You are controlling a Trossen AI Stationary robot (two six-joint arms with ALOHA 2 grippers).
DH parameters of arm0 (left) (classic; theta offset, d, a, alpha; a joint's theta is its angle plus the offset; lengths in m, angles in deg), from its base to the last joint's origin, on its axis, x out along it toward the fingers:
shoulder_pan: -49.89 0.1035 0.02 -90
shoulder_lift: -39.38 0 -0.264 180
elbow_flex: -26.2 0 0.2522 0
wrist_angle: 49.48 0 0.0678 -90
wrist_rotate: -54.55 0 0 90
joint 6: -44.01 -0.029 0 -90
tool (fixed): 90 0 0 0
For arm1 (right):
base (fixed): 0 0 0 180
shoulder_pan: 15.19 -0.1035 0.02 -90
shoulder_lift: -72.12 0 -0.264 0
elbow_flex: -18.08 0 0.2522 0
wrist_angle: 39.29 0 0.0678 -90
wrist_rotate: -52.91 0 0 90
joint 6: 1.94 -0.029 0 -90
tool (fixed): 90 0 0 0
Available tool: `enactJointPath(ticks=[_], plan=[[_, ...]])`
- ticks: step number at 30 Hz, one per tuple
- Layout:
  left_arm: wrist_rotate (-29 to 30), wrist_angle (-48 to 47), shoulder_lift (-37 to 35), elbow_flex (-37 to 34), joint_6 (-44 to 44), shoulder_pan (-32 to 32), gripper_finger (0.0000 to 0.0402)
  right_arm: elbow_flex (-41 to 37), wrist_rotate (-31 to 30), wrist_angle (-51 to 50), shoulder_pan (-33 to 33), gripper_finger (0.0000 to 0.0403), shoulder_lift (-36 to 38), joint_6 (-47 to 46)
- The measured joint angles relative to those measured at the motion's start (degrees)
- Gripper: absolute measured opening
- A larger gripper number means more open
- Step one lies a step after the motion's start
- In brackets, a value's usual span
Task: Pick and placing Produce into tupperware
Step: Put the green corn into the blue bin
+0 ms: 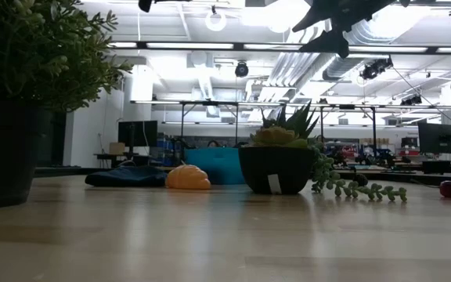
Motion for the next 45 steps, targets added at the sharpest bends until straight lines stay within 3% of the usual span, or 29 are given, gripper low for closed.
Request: enactJointPath(ticks=[14, 24, 45], plan=[[-13.4, 1.6, 2.2, 0.0, 1.5, 9.5, 0.0198, 0.0, 0.0, 0.4, 0.0, 0.0256, 0.0, 0.0], [-19.3, 3.4, 8.9, 0.0, 1.2, 10.1, 0.0198, 0.0, -1.2, 0.4, 0.0, 0.0256, 0.0, -0.4], [-20.6, 4.8, 14.3, 1.0, 3.9, 10.1, 0.0198, 0.0, -1.3, 0.4, 0.0, 0.0256, 0.0, 0.0]])
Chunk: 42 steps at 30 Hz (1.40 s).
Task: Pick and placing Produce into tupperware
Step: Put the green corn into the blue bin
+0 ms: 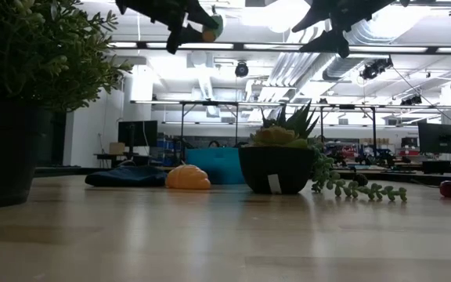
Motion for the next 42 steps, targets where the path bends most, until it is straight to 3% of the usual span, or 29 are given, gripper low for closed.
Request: enactJointPath(ticks=[12, 16, 28, 42], plan=[[1.3, -18.3, 9.5, 18.1, -7.0, 0.0, 0.0198, 0.0, 0.0, 0.0, 0.0, 0.0256, 0.0, 1.0], [1.0, -20.2, 12.8, 21.5, -7.4, 0.0, 0.0198, 0.0, 0.0, 0.0, 0.0, 0.0256, 0.0, 1.1], [2.8, -27.0, 19.2, 24.7, -9.3, -1.6, 0.0198, 0.0, -0.3, 0.0, 0.0, 0.0256, 0.0, 1.5], [4.7, -31.2, 21.9, 24.7, -9.9, -1.9, 0.0198, 0.0, -1.0, 0.0, 0.0, 0.0256, 0.0, 1.5]])
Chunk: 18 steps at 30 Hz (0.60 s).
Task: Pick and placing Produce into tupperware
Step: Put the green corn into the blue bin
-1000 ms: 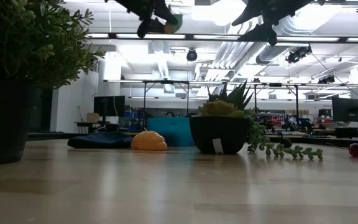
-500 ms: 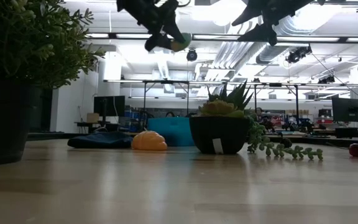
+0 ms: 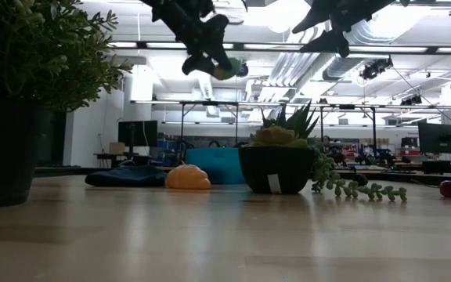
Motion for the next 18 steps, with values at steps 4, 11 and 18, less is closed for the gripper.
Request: enactJointPath(ticks=[4, 11, 18], plan=[[0.0, -1.0, 1.3, -0.1, 0.3, -0.5, 0.0198, 0.0, 0.0, 0.0, 0.0, 0.0256, 0.0, 0.0], [0.5, -1.2, 2.5, -0.1, 1.3, -1.6, 0.0198, 0.0, 0.0, 0.0, 0.0, 0.0256, 0.0, 0.0], [0.7, -2.0, 5.5, -0.1, 1.5, -2.6, 0.0198, 0.0, 0.0, 0.0, 0.0, 0.0256, 0.0, 0.0]])
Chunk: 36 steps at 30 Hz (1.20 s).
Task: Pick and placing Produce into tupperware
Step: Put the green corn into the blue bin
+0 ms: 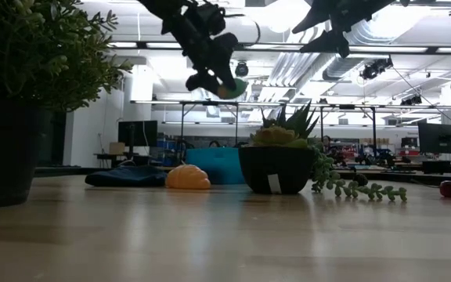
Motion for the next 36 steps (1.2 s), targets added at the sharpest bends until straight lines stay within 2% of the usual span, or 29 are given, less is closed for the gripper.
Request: enactJointPath(ticks=[36], plan=[[-2.0, -2.2, 13.9, 0.0, 0.0, -0.9, 0.0198, 0.0, 0.0, -0.7, 0.0, 0.0256, 0.0, 0.9]])
